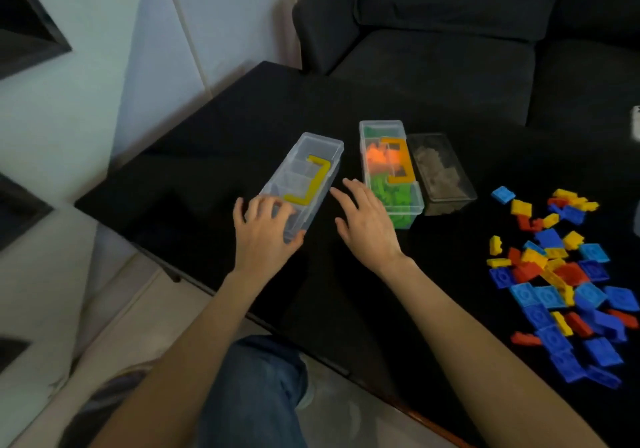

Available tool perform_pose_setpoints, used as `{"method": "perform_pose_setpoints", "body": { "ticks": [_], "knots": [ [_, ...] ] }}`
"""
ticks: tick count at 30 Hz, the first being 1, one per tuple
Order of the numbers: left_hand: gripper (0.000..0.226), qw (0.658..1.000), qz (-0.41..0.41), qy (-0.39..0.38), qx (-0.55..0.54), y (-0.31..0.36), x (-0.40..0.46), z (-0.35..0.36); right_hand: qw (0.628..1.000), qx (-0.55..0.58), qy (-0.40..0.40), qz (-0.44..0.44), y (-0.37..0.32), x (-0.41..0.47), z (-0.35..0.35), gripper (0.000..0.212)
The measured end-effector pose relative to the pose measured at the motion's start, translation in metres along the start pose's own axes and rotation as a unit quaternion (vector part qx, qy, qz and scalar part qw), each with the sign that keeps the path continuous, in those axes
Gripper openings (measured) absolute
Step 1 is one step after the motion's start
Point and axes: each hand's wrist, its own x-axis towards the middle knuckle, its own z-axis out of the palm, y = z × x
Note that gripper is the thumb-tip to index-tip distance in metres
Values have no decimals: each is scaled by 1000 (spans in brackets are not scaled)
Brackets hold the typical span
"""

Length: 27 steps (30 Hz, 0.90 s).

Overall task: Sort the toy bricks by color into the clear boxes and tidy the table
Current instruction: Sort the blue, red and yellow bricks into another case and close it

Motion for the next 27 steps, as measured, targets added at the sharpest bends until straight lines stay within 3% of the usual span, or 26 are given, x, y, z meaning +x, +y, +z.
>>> {"method": "perform_pose_setpoints", "body": {
  "ticks": [7,10,13,16,18,21,23,25,27],
  "knots": [
    [71,990,-49,-57,-118,-16,-74,-28,997,36,-63,-41,-26,-31,-5,71],
    [100,987,-15,-104,-117,-24,-101,-39,994,8,-88,-66,-31,-45,-14,69],
    [109,977,22,-156,-142,-21,-124,-55,991,-16,-118,-66,-29,-74,-22,71],
    [98,936,-39,-216,-274,4,-137,-69,998,-42,-42,-13,-23,-107,-28,57],
    [71,901,-68,-204,-375,29,-141,-69,998,-38,20,48,-17,-126,-35,45],
    [55,883,-76,-194,-420,72,-143,-59,991,45,-25,123,-10,-151,-48,35],
    [57,873,-83,-192,-440,95,-141,-49,981,82,-65,162,-5,-161,-52,47],
    [52,871,-67,-191,-447,114,-136,-43,978,27,-119,171,1,-168,-62,70],
    [46,900,-5,-172,-400,123,-130,-39,975,-46,-143,163,5,-172,-72,85]
  ]
}}
